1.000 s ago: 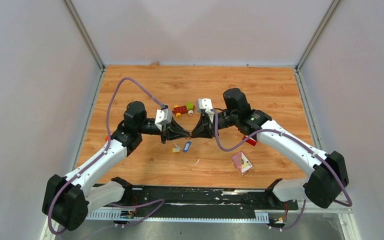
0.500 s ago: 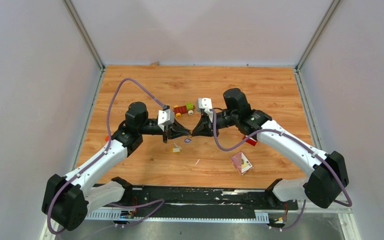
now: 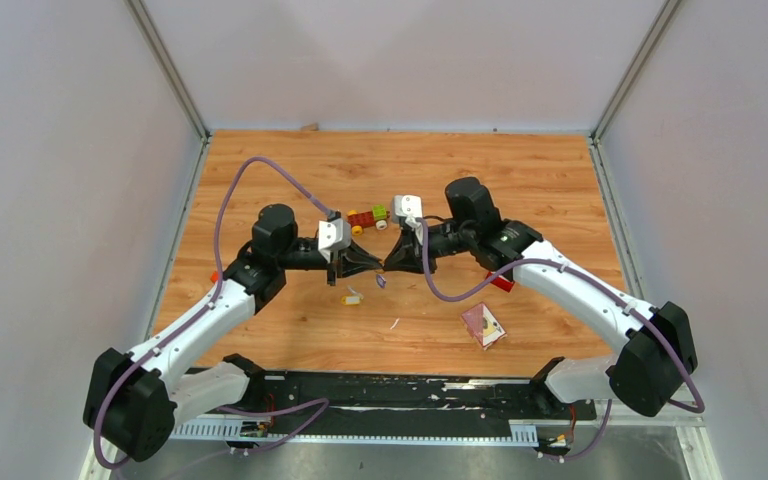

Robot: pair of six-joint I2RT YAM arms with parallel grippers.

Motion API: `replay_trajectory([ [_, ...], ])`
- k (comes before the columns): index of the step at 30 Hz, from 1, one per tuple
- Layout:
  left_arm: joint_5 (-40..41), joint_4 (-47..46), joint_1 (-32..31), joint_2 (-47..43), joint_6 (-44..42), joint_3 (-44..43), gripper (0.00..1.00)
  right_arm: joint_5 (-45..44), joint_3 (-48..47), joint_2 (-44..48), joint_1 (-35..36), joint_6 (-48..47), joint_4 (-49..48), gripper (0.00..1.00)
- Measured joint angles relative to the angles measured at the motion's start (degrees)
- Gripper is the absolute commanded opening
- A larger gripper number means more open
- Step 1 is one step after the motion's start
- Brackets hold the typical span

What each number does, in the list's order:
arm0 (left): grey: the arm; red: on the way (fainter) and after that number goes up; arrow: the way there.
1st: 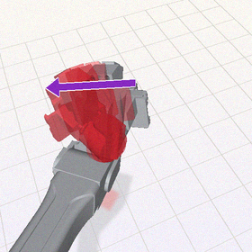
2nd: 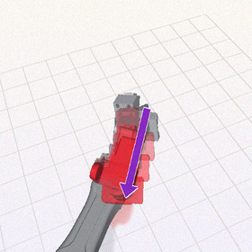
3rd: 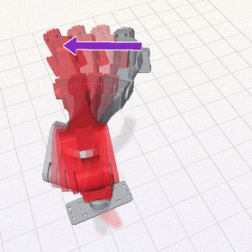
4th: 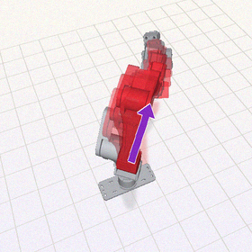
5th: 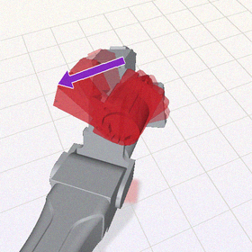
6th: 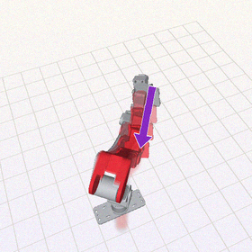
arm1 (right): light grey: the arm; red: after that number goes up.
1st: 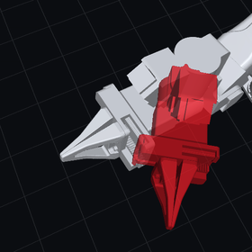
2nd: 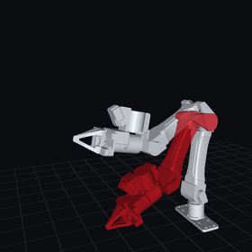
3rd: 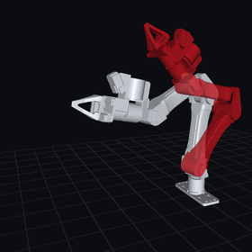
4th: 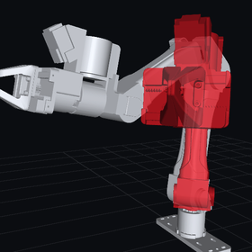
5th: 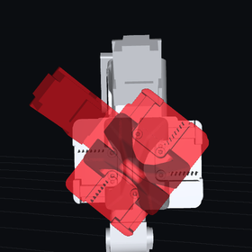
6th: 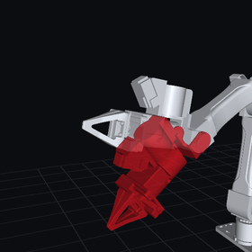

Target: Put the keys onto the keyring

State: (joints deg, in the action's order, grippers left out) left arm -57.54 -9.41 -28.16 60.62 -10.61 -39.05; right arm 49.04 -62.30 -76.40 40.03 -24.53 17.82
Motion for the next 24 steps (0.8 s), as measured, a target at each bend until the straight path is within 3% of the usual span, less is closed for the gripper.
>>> replay_trajectory([
  [6, 1.20, 3.39, 0.52, -0.15, -1.84, -0.22, 0.00, -1.20, 0.00, 0.48, 0.17, -0.22, 0.48, 0.48],
  [8, 1.46, 4.94, 1.07, -0.15, -2.38, -0.55, 0.00, -1.81, 0.02, 1.16, 0.09, -0.50, 0.79, 0.53],
  [17, 1.62, 10.12, 4.83, -0.76, -2.80, -3.15, 0.00, -5.33, 1.55, 5.14, -0.74, -2.54, 1.44, 0.57],
  [24, 7.74, 26.51, 11.08, -1.90, -7.17, -14.19, 0.00, -7.78, 1.05, -1.16, -0.74, -4.59, 3.17, 0.57],
])
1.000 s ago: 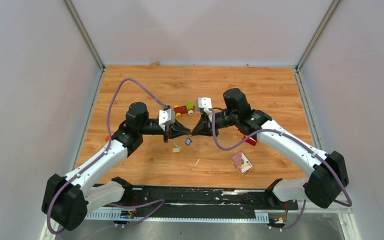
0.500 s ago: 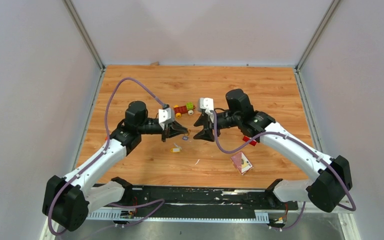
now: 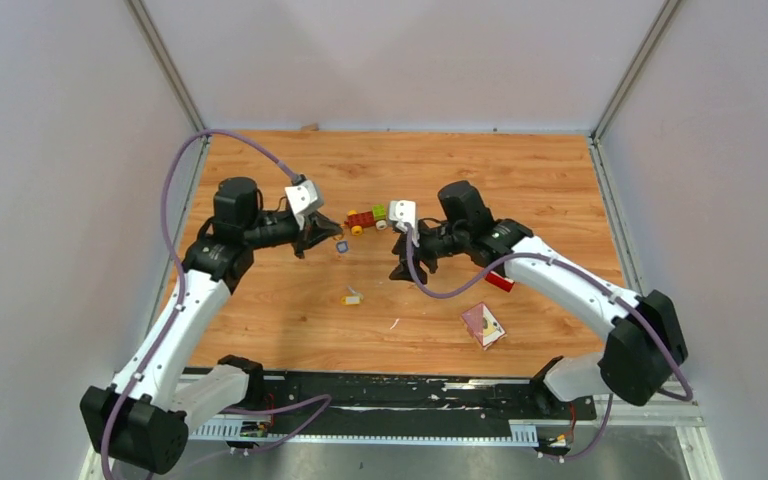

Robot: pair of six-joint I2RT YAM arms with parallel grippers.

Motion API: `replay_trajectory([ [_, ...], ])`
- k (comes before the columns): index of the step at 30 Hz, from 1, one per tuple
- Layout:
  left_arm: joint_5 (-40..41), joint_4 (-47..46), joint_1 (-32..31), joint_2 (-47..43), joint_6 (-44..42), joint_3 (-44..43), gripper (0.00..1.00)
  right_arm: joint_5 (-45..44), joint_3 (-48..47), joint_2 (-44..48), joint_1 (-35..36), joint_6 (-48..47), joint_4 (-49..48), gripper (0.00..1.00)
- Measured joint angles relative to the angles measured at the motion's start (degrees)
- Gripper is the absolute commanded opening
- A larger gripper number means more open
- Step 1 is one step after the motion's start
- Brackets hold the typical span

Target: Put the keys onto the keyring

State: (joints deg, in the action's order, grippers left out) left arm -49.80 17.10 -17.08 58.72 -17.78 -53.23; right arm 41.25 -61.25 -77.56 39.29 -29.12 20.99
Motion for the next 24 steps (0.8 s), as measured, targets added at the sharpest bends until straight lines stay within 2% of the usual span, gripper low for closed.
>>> replay_trajectory([
  [6, 6.19, 8.68, 8.26, -4.70, -2.40, -1.01, 0.00, -1.88, -3.45, -10.10, 1.01, -3.52, 3.04, 0.53],
  [11, 10.36, 11.45, 12.92, -6.12, -2.43, -1.01, 0.00, -4.96, -6.08, -16.87, 5.42, -8.98, 4.24, 0.44],
  [18, 14.38, 12.22, 14.84, -6.14, -1.73, -1.01, 0.00, -12.04, -10.25, -24.63, 13.22, -19.80, 7.13, 0.41],
  [24, 16.00, 13.88, 14.97, -5.66, -0.94, -1.11, 0.00, -16.15, -15.72, -30.77, 15.61, -25.40, 9.90, 0.36],
])
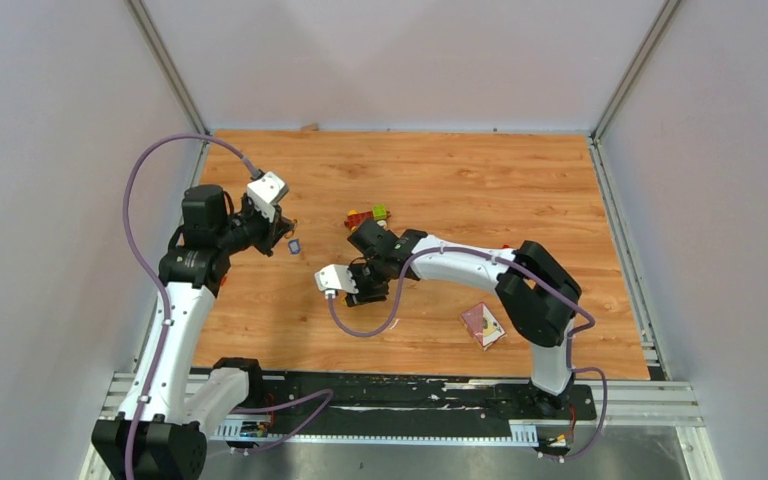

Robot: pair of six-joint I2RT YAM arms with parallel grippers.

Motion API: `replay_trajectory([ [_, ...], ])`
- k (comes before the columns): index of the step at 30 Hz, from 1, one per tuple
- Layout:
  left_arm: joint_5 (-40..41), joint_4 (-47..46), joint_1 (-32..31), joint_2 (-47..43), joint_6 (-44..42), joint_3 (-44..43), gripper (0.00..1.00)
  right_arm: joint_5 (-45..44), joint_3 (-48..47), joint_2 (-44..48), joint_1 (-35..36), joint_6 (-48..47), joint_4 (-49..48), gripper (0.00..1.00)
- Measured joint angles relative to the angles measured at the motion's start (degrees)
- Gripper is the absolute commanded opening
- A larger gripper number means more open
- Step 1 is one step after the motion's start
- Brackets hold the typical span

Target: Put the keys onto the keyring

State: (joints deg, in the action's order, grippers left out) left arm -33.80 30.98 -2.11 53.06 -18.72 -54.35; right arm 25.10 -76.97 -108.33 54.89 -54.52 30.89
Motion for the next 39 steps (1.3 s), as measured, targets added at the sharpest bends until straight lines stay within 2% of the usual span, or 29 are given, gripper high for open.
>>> replay_trajectory([
  [6, 0.90, 0.35, 0.00, 0.52, 1.09, -0.35, 0.00, -3.56, -4.35, -5.16, 1.44, -4.04, 2.97, 0.35],
  [16, 0.02, 0.31, 0.00, 1.40, 1.90, -0.35, 0.00, -6.64, -4.42, -6.82, 2.80, -7.37, 4.83, 0.36],
  [32, -1.77, 0.13, 0.00, 1.42, 1.70, -0.35, 0.00, -7.72, -4.42, -7.08, 3.48, -7.52, 4.66, 0.29],
  [39, -2.19, 0.17, 0.00, 1.42, 1.46, -0.35, 0.00, -8.13, -4.79, -7.45, 3.67, -7.50, 4.61, 0.21],
])
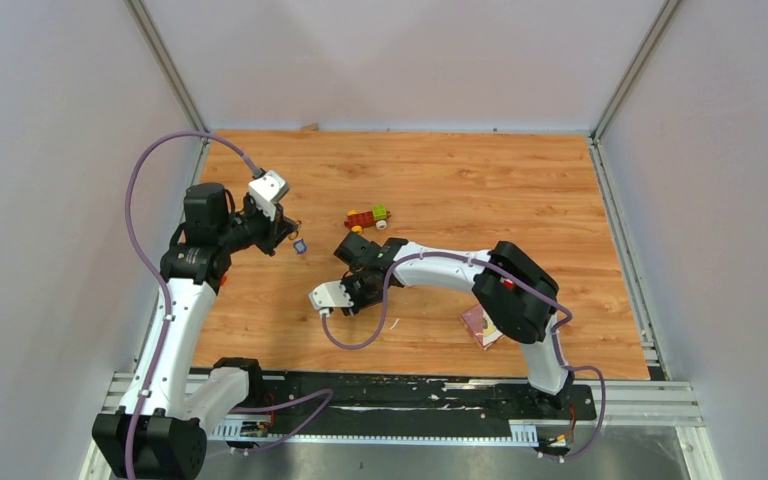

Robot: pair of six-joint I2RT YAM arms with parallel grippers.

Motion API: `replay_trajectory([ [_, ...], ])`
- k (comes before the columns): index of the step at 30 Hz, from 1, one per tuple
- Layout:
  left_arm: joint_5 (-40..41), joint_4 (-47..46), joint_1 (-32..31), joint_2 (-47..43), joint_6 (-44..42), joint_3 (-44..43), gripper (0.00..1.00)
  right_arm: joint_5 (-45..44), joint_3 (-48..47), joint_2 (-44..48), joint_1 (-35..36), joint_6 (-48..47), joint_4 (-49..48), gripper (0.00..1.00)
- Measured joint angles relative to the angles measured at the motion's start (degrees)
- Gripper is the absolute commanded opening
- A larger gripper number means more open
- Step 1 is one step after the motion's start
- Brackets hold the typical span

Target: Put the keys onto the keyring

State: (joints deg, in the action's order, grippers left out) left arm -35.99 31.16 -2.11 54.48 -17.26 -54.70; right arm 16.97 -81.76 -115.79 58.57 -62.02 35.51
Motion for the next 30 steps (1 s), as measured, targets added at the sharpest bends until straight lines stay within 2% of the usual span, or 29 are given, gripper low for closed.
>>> replay_trajectory([
  [9, -1.01, 1.31, 0.00, 0.50, -1.07, 0.00, 0.00, 0.04, -0.15, -0.22, 0.11, 0.44, -0.28, 0.00],
  [17, -1.22, 2.84, 0.00, 1.44, -2.71, 0.00, 0.00, 0.52, 2.05, 1.97, 0.07, 3.04, -0.42, 0.00],
  [28, -3.08, 4.02, 0.00, 3.82, -3.74, 0.00, 0.00, 6.71, 8.09, 14.32, -4.98, 10.67, 3.72, 0.00],
  [30, -3.50, 4.00, 0.00, 4.15, -3.78, 0.00, 0.00, 7.41, 9.09, 15.30, -5.77, 11.96, 3.52, 0.06],
])
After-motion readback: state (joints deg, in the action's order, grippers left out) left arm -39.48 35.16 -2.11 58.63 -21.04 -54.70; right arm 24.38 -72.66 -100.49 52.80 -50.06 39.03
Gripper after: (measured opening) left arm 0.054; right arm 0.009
